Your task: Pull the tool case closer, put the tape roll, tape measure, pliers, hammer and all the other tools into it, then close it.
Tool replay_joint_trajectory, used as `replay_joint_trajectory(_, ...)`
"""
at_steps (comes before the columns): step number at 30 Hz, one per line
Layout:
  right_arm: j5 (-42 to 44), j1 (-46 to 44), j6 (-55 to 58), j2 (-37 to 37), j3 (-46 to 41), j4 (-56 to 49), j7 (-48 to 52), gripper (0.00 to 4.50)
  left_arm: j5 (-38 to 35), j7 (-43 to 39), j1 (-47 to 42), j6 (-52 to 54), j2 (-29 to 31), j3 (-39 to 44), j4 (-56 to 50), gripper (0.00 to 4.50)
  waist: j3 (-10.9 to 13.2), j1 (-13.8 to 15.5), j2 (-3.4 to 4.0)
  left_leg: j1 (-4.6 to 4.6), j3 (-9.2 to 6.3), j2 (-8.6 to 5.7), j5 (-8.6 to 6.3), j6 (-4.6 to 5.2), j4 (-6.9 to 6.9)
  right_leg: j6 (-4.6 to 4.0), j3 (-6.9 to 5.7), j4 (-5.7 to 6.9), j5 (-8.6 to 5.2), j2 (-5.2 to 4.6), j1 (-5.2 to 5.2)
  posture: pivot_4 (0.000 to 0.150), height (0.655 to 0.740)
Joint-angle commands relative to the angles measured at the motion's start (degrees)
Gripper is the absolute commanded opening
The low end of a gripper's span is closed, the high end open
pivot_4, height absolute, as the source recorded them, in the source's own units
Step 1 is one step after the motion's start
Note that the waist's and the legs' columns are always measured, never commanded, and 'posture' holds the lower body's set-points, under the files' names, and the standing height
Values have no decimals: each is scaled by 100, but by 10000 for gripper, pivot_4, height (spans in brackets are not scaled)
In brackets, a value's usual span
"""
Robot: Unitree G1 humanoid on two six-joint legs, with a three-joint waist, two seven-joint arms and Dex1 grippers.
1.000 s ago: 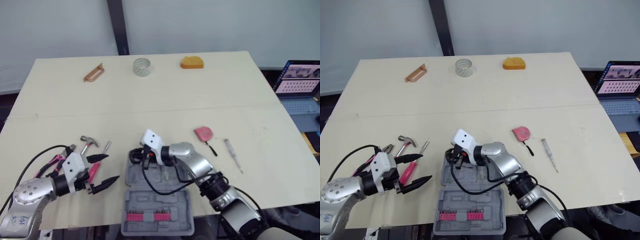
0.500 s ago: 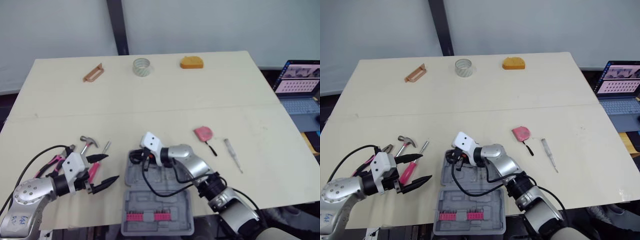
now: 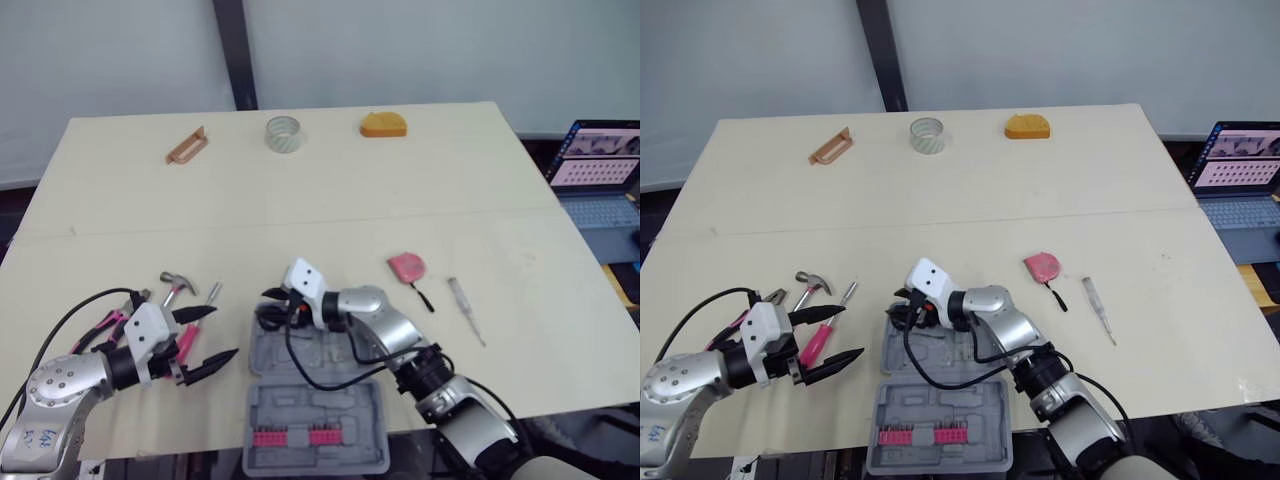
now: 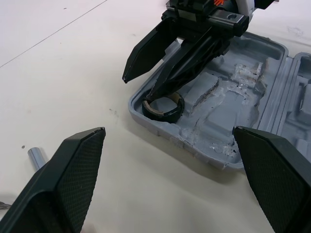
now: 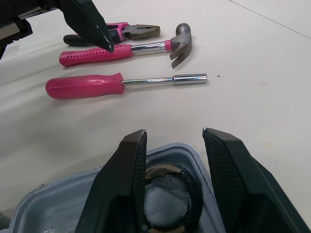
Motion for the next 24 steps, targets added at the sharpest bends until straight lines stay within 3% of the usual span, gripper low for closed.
replay_joint_trajectory(1,88,-43,-31,79,-73,-240,104,19215,24,-20,-1,-69,25,6,-14,45000,0,0,0,0,0,0,0,0,0,0,0,0,0,0,0,1500,7400)
replay_joint_trajectory(6,41,-19,-81,55,-41,-244,96,19215,32,-15,2,-66,10,-7,-14,45000,0,0,0,0,1,0,0,0,0,0,0,2,0,0,-2,1500,7400)
replay_joint_trajectory(10,51,-23,-37,62,-31,-238,124,6447,34,-5,10,-55,4,-10,-19,45000,0,0,0,0,1,0,0,0,0,0,1,2,0,0,-2,1500,7400)
replay_joint_trajectory(24,-90,69,25,-24,205,-232,338,6447,48,-7,8,-62,4,-12,1,45000,0,0,0,0,2,0,0,0,0,0,1,2,0,0,-3,1500,7400)
